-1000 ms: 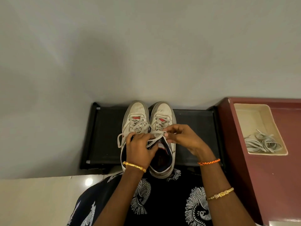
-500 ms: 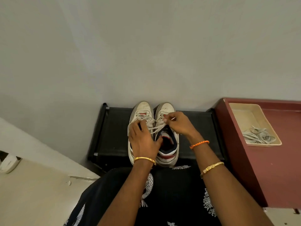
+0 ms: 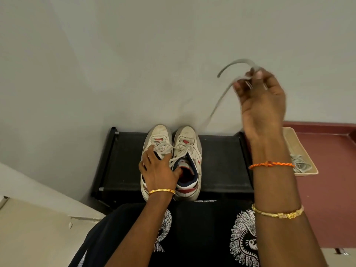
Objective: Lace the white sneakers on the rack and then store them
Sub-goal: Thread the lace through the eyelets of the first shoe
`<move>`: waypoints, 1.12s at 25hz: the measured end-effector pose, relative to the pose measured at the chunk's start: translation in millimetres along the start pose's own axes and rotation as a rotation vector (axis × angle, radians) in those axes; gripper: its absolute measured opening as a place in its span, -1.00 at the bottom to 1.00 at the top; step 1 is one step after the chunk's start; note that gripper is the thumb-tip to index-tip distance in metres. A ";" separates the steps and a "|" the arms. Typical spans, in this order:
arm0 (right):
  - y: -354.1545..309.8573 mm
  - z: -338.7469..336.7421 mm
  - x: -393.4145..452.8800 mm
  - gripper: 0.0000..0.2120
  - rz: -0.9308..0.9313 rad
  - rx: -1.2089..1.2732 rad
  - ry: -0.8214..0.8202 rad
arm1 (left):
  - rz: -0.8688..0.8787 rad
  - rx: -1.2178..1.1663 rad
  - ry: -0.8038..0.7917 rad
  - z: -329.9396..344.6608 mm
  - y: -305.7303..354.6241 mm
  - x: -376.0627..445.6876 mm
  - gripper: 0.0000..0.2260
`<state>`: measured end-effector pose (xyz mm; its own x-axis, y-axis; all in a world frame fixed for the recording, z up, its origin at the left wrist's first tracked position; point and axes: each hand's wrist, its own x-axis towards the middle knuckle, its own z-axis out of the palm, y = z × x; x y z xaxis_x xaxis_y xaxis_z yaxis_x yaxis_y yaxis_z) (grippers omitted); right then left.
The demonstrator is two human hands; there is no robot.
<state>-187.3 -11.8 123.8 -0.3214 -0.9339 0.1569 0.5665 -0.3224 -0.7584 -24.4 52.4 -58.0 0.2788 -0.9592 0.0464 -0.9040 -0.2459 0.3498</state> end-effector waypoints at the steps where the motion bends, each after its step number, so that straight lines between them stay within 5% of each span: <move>1: -6.1 -2.6 3.7 -0.84 -0.041 0.036 0.057 | 0.010 -0.001 0.002 -1.6 0.5 -0.4 -0.53; 5: 38.8 -51.8 1.0 -0.94 0.071 0.055 0.310 | 0.107 -0.008 0.036 -5.5 3.0 2.6 -0.60; 7: 81.6 -86.3 -16.5 -0.71 0.301 -0.398 0.357 | 0.136 -0.061 0.029 -8.4 7.7 6.0 -0.61; 9: 114.2 -107.3 -36.1 -0.68 0.550 -0.844 0.187 | 0.151 -0.115 -0.049 -10.6 15.2 9.2 -0.63; 11: 128.0 -107.2 -47.1 -0.79 0.613 -0.995 -0.091 | 0.163 -0.122 -0.121 -13.7 23.6 14.4 -0.67; 15: 130.5 -93.7 -48.9 -0.72 0.581 -0.997 -0.356 | 0.130 -0.235 -0.194 -18.4 31.3 32.4 -0.75; 21: 128.0 -93.2 -47.1 -0.73 0.591 -0.905 -0.356 | -0.093 -0.751 -0.417 -51.2 31.5 58.4 -0.88; 25: 130.5 -94.7 -48.2 -0.88 0.541 -0.932 -0.347 | -0.342 -1.278 -0.424 -103.6 37.3 77.1 -0.90; 28: 133.4 -94.6 -45.5 -0.93 0.457 -0.902 -0.266 | -0.425 -1.573 -0.258 -126.9 26.2 90.5 -0.92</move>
<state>-168.9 2.4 -44.3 0.0206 -0.9769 -0.2125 -0.2194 0.2030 -0.9543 18.2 -23.1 74.1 0.2019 -0.9003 -0.3856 0.4584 -0.2611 0.8495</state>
